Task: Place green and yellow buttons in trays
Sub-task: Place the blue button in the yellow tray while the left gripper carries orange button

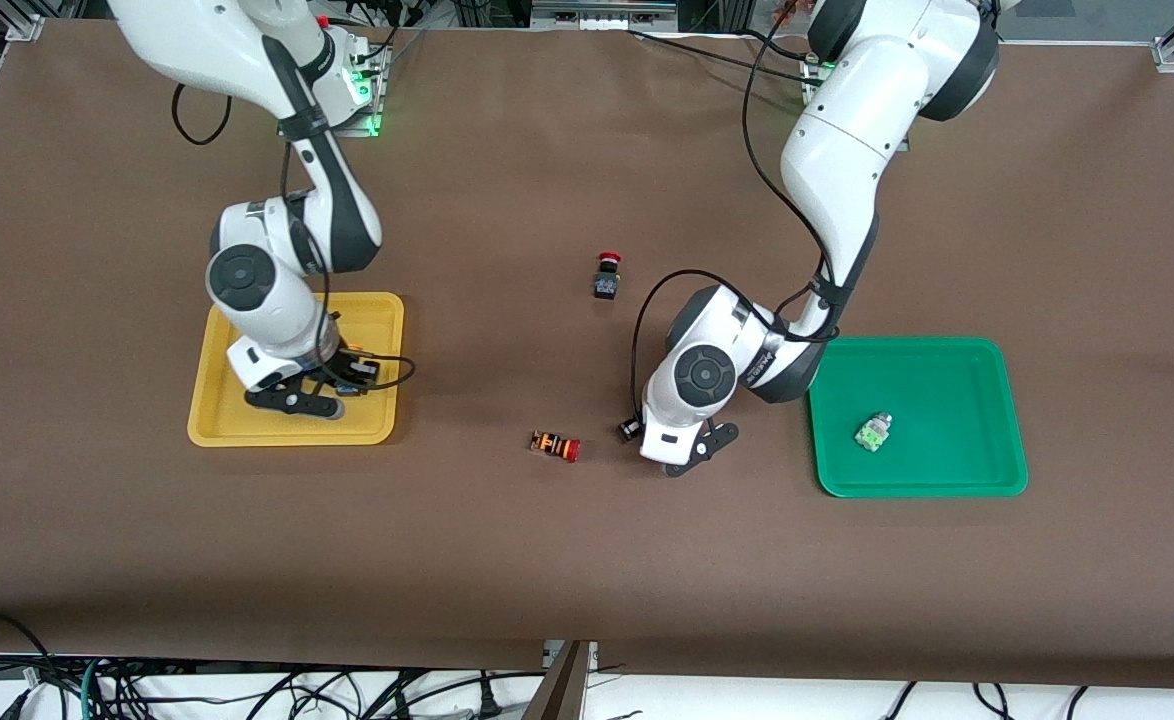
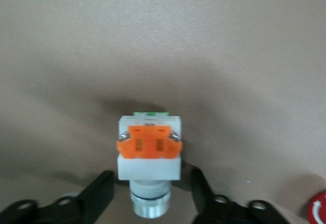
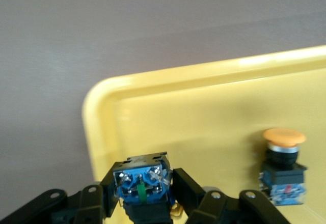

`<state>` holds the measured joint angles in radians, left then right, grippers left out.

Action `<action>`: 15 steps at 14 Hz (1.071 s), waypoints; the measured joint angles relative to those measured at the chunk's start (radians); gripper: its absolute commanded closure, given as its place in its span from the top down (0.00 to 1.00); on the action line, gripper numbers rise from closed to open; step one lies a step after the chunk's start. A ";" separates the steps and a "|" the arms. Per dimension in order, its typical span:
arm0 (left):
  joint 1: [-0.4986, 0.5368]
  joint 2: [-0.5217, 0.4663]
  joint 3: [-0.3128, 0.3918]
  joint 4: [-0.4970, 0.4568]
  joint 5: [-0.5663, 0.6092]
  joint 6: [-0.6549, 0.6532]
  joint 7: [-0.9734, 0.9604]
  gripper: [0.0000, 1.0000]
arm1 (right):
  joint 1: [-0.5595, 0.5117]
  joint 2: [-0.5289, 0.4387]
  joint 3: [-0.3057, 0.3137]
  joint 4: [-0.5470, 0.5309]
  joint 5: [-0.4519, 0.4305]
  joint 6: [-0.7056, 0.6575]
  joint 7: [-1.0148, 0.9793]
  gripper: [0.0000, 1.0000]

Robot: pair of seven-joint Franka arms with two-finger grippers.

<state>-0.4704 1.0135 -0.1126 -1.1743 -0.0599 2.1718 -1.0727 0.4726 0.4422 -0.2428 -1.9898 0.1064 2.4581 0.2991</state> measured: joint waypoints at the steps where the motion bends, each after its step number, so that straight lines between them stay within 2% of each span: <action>1: 0.001 -0.001 0.005 0.007 0.000 0.000 0.008 0.00 | -0.016 0.002 0.000 -0.006 0.043 0.000 -0.052 1.00; 3: 0.002 -0.001 0.018 0.015 0.004 -0.001 0.024 0.00 | -0.031 0.007 0.000 -0.012 0.100 0.000 -0.110 1.00; 5: 0.005 -0.003 0.023 0.022 0.019 -0.023 0.032 0.00 | -0.032 0.007 0.000 -0.011 0.110 0.000 -0.115 1.00; 8: 0.012 -0.029 0.027 0.038 0.039 -0.114 0.042 0.00 | -0.031 0.001 0.001 0.003 0.112 0.004 -0.115 1.00; 10: 0.036 -0.076 0.032 0.049 0.073 -0.219 0.112 0.00 | -0.031 -0.012 -0.004 0.041 0.112 -0.008 -0.116 1.00; 12: 0.084 -0.128 0.035 0.051 0.088 -0.335 0.253 0.00 | -0.032 -0.024 -0.028 0.126 0.112 -0.113 -0.118 1.00; 15: 0.186 -0.174 0.040 0.049 0.097 -0.457 0.511 0.00 | -0.066 -0.039 -0.058 0.336 0.113 -0.398 -0.124 1.00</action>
<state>-0.2844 0.8399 -0.0731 -1.1248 0.0372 1.7151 -0.5618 0.4069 0.4028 -0.3004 -1.6540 0.2191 2.0599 0.1750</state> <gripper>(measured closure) 0.692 0.000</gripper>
